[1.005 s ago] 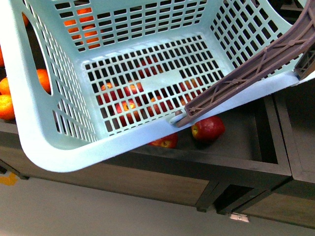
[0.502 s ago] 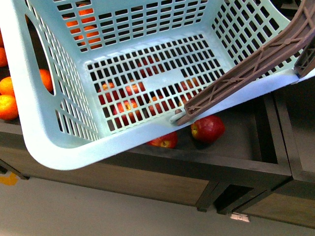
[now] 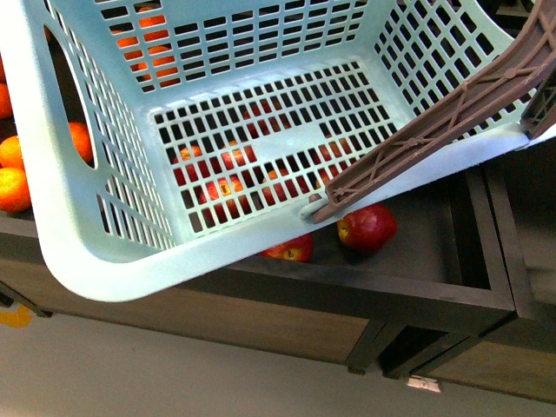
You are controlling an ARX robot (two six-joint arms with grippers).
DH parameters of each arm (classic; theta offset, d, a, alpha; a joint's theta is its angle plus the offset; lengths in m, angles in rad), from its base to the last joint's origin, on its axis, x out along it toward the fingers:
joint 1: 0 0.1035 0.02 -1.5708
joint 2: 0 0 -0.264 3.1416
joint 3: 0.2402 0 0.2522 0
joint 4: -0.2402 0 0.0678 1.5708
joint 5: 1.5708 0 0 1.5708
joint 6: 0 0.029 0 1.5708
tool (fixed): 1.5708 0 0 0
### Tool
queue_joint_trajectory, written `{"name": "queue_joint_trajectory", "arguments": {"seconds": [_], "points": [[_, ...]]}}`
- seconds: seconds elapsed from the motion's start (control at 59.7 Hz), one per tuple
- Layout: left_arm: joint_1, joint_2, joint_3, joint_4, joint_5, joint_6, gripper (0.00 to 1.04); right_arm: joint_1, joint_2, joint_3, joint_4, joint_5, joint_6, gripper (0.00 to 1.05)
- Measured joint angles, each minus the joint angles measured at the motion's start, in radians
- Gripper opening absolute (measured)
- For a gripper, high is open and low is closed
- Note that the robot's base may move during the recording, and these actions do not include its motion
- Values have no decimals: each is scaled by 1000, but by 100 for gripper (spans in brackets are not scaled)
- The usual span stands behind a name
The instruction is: Pick mango and avocado into basket
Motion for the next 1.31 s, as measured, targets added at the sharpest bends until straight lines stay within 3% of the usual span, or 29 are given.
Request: {"name": "queue_joint_trajectory", "arguments": {"seconds": [1.306], "points": [[0, 0, 0, 0, 0, 0, 16, -36, 301, 398, -154, 34, -3, 96]]}}
